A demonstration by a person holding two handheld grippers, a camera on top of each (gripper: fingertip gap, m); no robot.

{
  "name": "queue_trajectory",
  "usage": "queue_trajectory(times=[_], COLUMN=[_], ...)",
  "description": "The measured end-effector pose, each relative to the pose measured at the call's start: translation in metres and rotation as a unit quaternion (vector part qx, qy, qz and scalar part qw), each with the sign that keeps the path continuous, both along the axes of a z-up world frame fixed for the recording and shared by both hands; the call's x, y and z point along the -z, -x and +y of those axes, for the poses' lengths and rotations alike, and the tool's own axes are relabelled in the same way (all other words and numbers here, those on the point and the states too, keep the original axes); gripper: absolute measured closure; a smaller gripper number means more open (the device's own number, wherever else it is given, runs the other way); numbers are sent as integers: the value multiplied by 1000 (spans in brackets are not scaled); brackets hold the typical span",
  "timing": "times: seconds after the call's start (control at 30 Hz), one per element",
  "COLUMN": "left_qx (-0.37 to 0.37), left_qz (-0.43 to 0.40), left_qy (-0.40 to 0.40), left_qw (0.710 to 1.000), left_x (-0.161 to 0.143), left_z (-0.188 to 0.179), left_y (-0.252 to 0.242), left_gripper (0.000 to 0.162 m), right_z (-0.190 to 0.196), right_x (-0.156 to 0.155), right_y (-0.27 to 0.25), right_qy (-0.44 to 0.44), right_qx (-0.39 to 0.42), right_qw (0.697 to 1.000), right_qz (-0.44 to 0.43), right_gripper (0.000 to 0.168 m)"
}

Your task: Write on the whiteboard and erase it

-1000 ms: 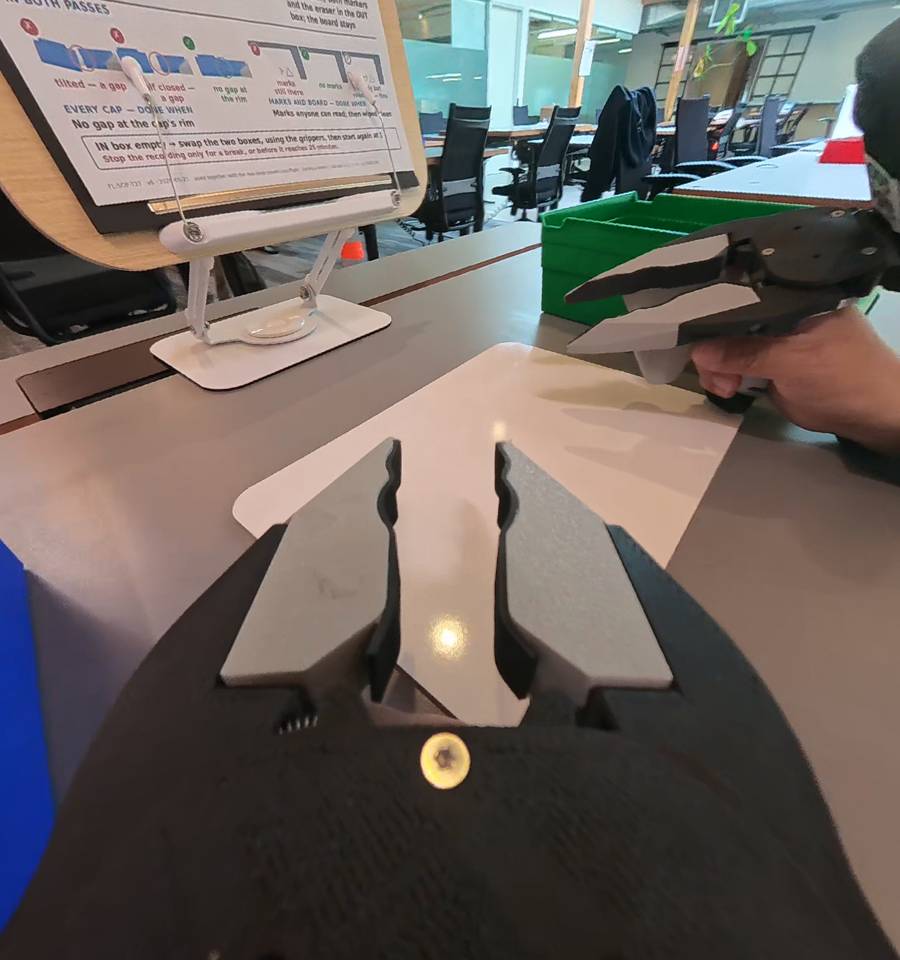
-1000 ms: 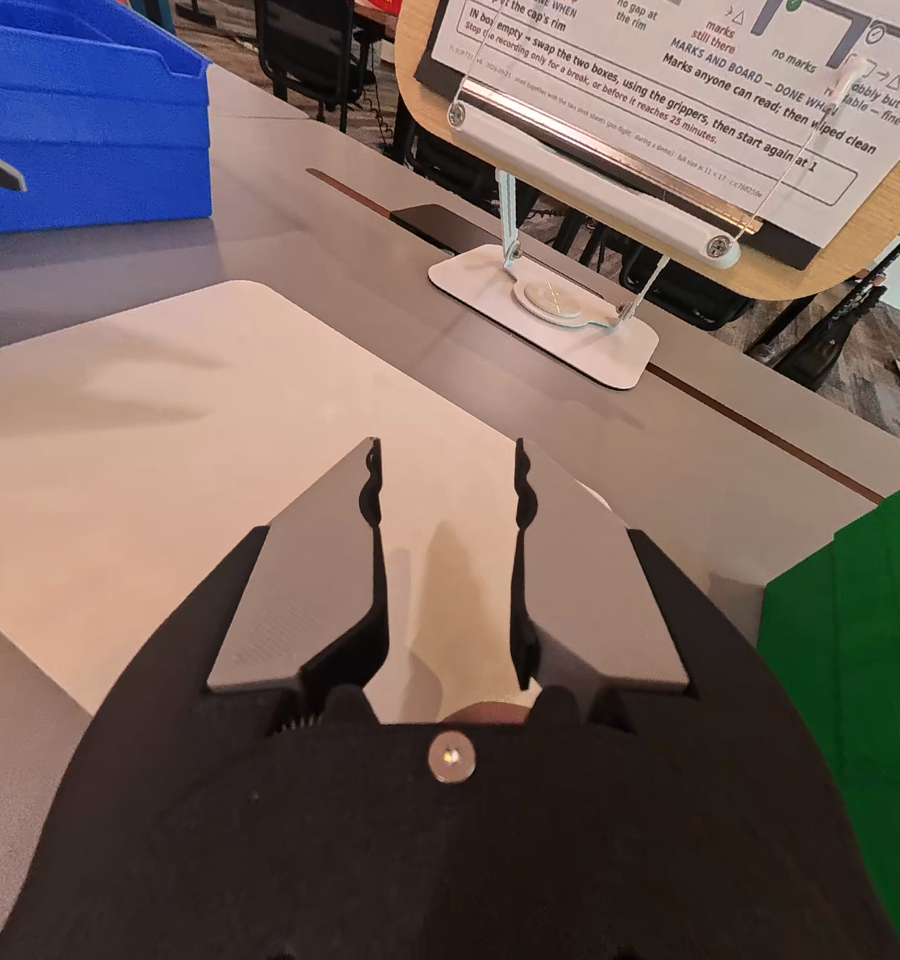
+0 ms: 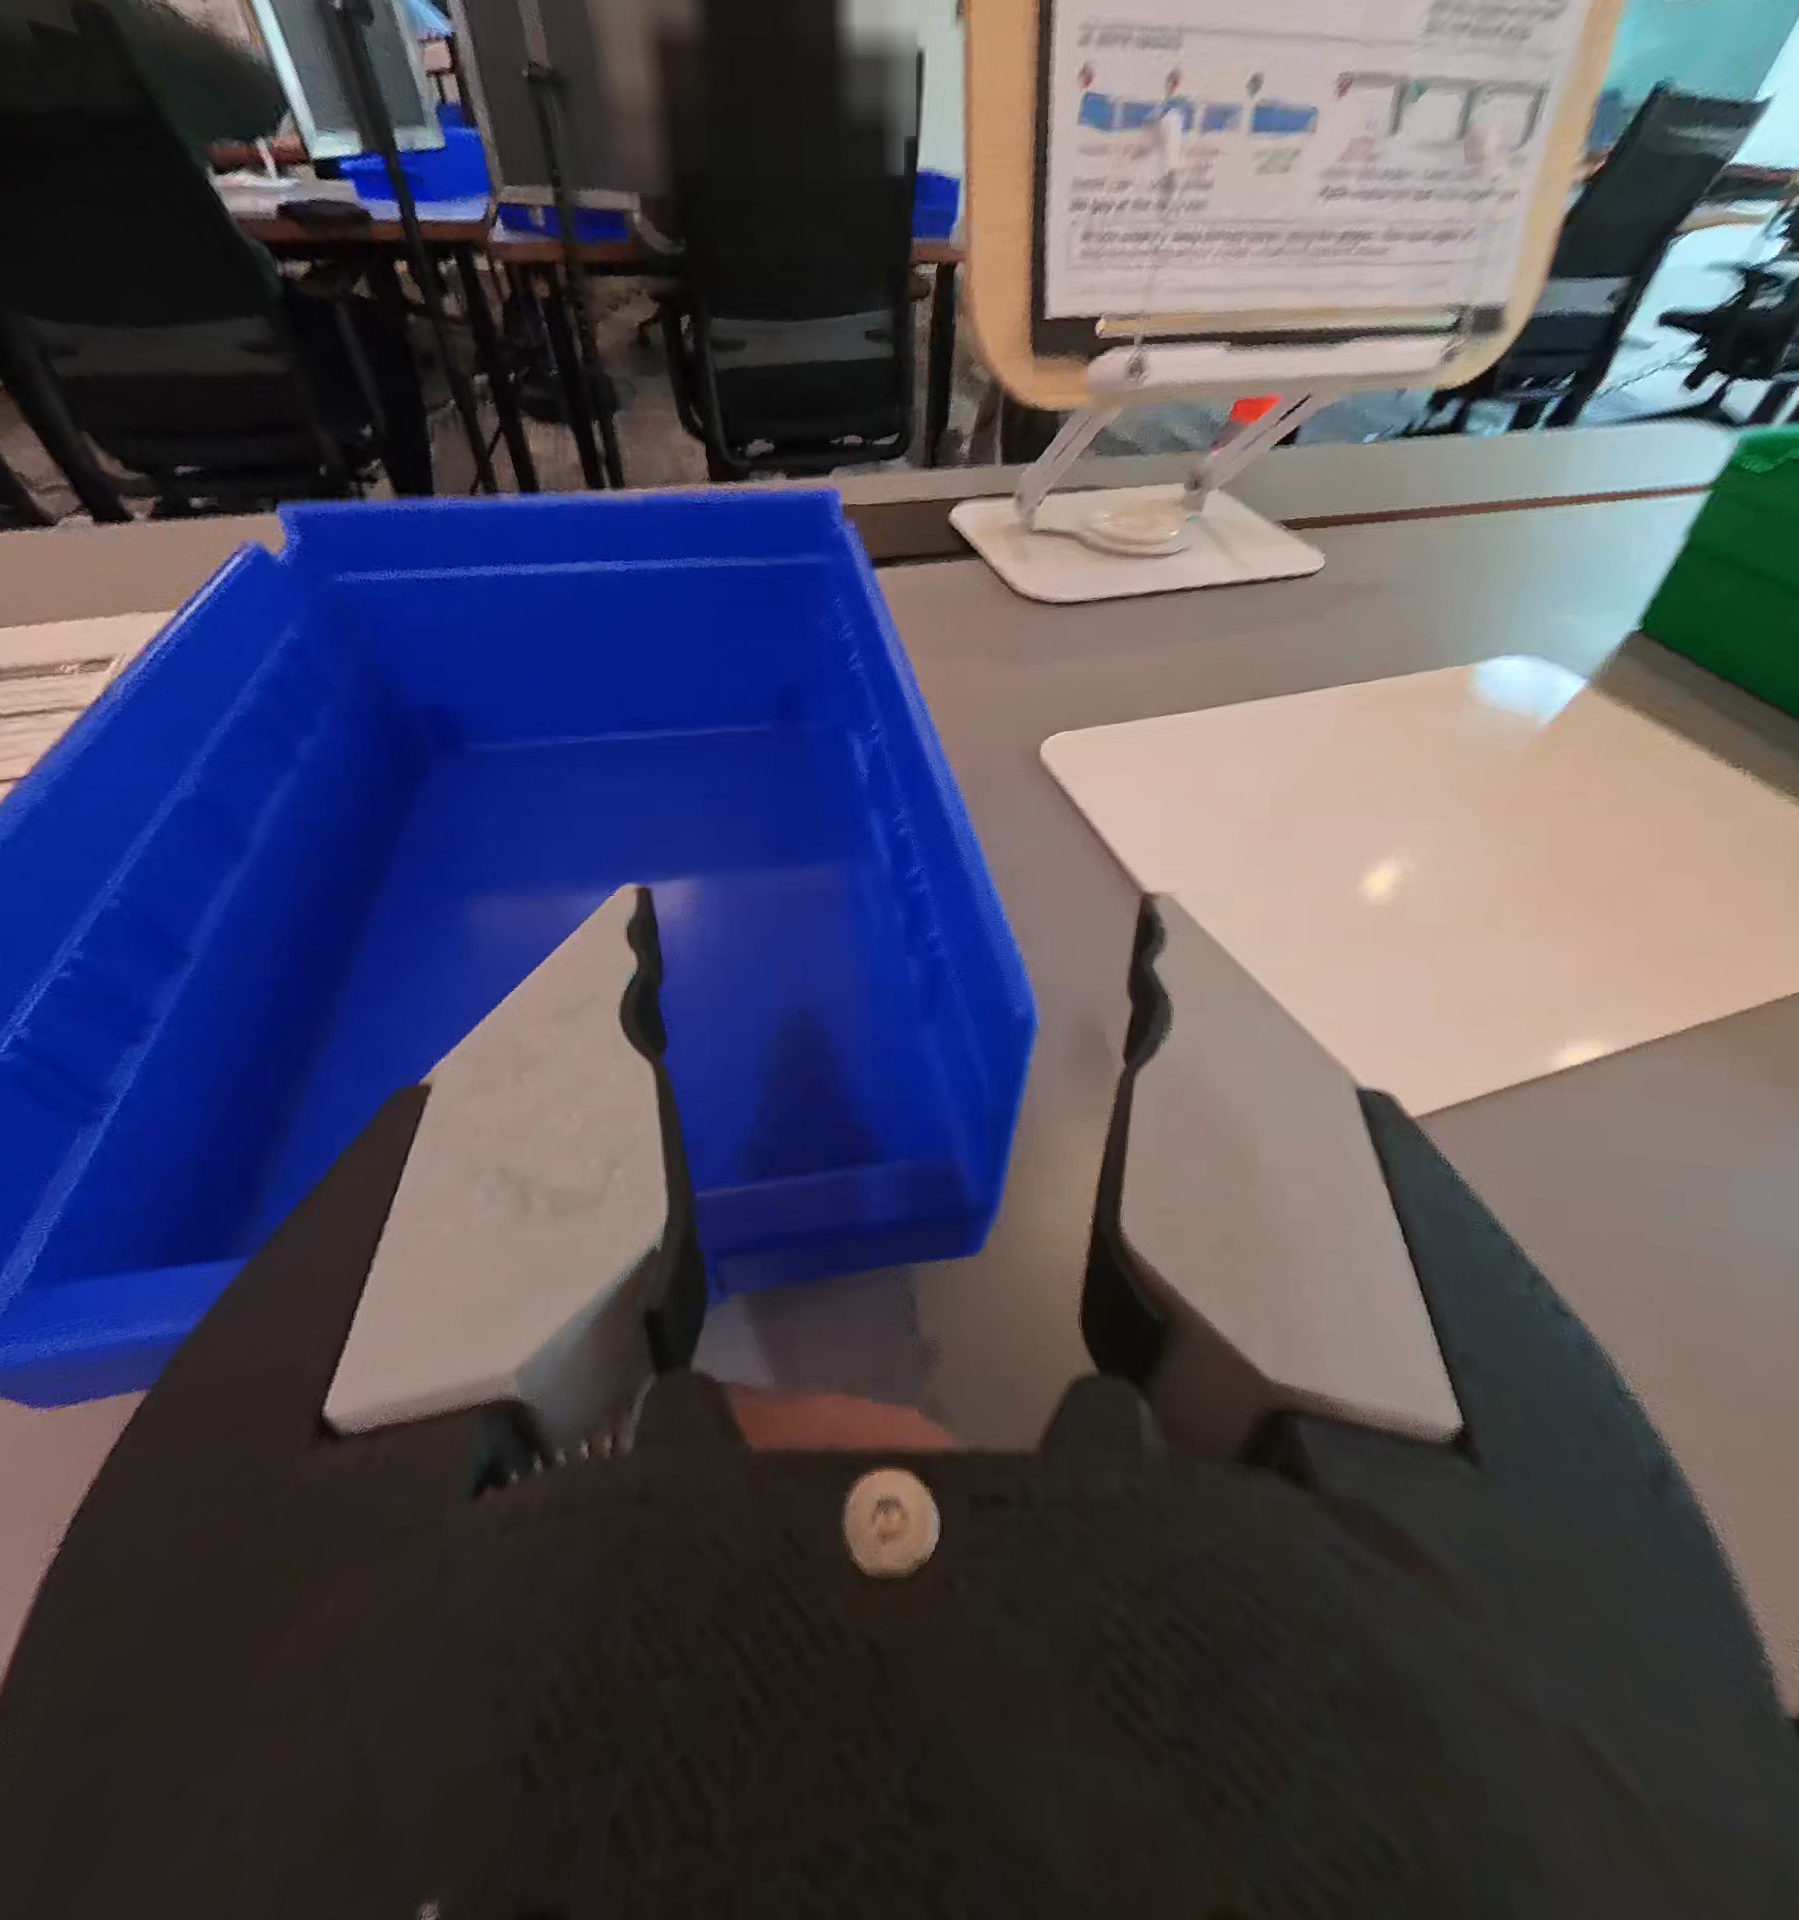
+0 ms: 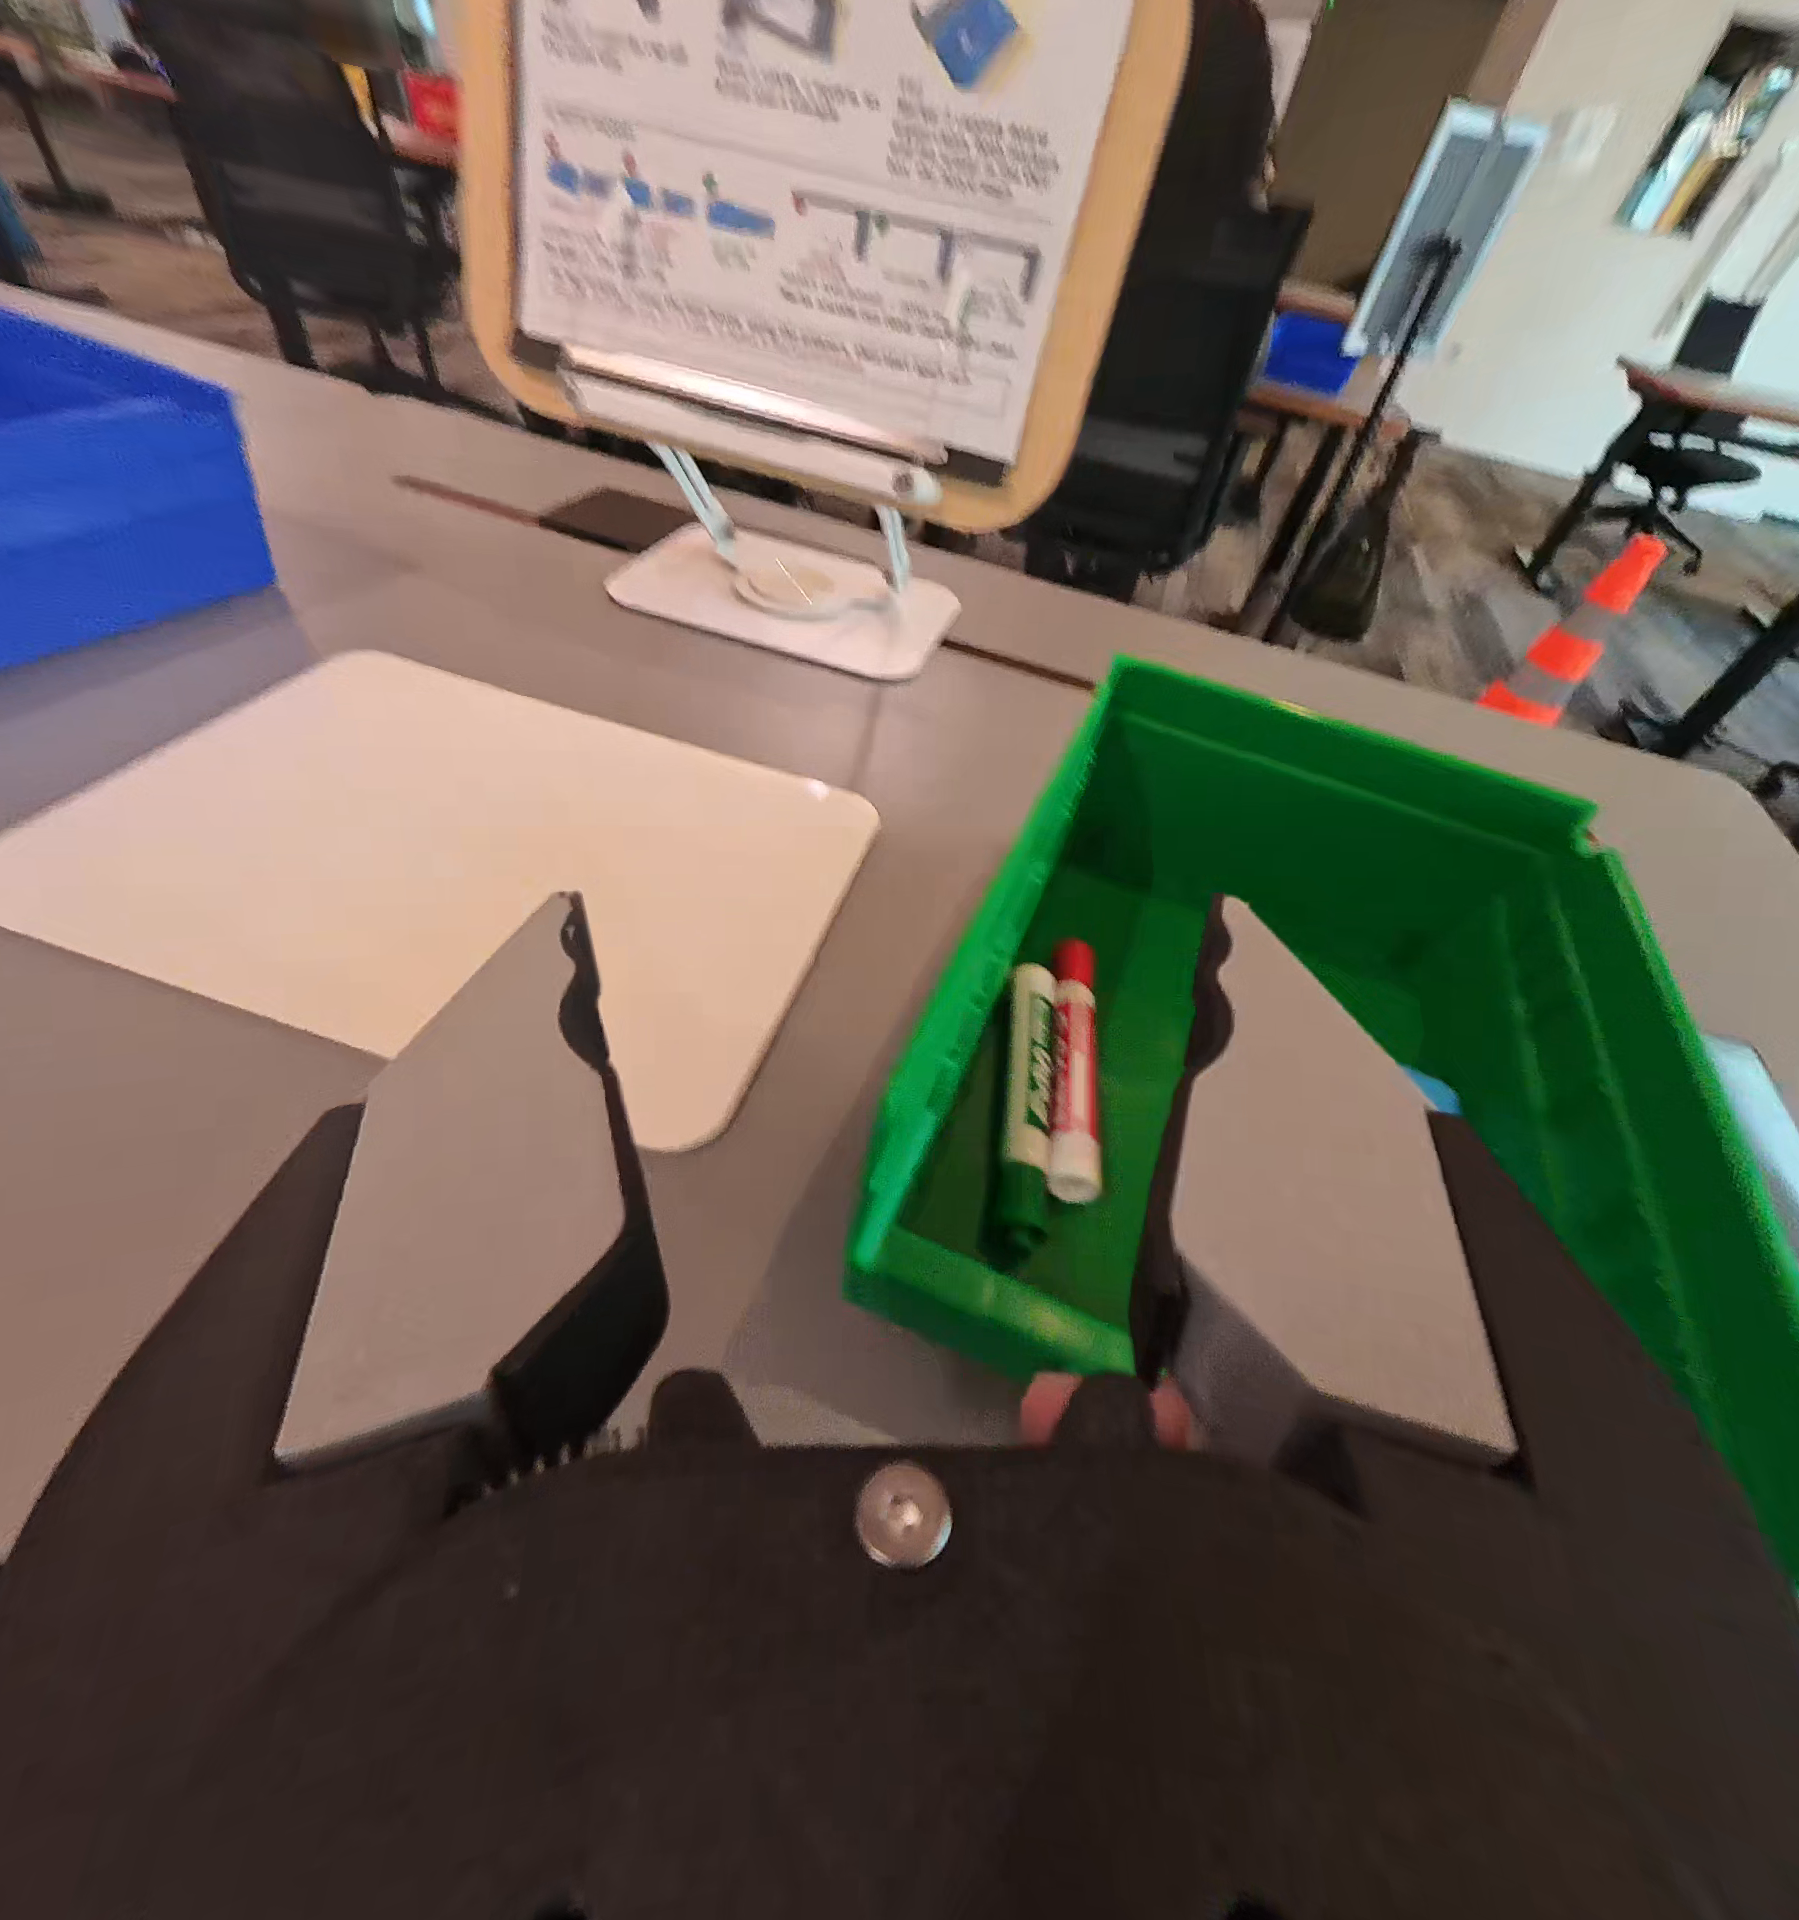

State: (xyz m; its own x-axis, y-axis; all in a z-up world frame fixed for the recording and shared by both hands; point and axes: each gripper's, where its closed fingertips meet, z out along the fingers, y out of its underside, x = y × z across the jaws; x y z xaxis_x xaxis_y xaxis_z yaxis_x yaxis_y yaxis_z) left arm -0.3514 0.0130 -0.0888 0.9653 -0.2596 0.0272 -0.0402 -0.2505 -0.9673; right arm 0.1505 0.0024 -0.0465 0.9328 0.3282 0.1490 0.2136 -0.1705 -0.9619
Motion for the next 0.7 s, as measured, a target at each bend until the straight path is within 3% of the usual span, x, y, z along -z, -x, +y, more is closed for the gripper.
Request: queue_trajectory(times=[0.03, 0.13, 0.4, 0.47, 0.53, 0.63, 0.7], left_qx=[-4, 10, -9, -13, -4, 18, 8], left_qz=[3, 1, 50, 70, 85, 87, 93], left_qy=[12, 43, 62, 63, 65, 54, 48], left_qw=[1000, 999, 997, 996, 994, 995, 994], left_x=[8, 29, 51, 52, 53, 50, 49], left_z=[3, 8, 19, 21, 20, 18, 21], left_y=[4, 0, -2, -3, -10, -23, -21], left_gripper=[72, 78, 77, 76, 78, 97, 102], right_z=[1, 3, 26, 32, 36, 36, 36], right_x=[6, 27, 78, 82, 85, 88, 90], right_y=[-11, -19, -13, -16, -23, -28, -26], right_qy=[15, 63, 113, 108, 107, 108, 115], right_qx=[11, -11, 30, 50, 75, 78, 66], right_qw=[1000, 998, 992, 992, 990, 989, 989], right_qz=[-5, 5, -39, -44, -53, -69, -61], right_gripper=[57, 85, 72, 83, 82, 97, 100])
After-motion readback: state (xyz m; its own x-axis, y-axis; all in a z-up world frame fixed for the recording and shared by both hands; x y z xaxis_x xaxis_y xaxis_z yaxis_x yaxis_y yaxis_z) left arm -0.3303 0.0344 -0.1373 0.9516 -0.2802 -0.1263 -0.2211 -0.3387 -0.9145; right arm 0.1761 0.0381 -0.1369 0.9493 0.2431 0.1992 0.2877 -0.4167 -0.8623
